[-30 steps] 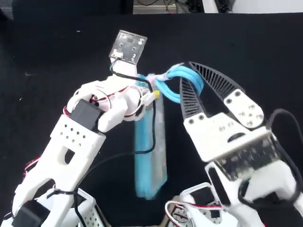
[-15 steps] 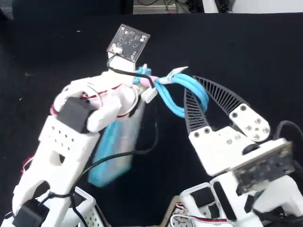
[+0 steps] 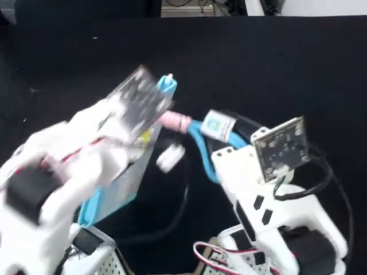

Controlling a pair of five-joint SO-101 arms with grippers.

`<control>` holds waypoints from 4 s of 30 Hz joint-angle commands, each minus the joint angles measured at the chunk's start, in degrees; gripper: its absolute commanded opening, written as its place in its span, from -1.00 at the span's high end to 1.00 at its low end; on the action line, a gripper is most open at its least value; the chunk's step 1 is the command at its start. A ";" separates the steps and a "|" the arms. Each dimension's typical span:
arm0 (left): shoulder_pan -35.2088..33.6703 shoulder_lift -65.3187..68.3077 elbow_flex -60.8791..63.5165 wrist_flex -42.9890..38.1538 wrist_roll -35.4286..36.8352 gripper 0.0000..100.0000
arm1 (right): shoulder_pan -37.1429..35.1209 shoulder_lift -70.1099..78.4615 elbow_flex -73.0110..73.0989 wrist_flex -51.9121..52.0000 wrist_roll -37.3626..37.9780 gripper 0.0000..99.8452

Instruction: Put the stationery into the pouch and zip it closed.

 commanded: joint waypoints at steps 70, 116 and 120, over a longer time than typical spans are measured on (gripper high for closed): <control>-5.85 -28.66 49.63 -28.84 2.11 0.94 | -7.12 -3.38 1.45 14.42 -9.49 0.43; 8.75 -40.35 54.99 -26.99 2.02 0.94 | -23.65 -30.64 31.60 -7.91 -5.01 0.44; 8.84 -40.35 55.08 -26.99 2.02 0.94 | -25.05 -30.64 34.77 -10.20 -5.01 0.44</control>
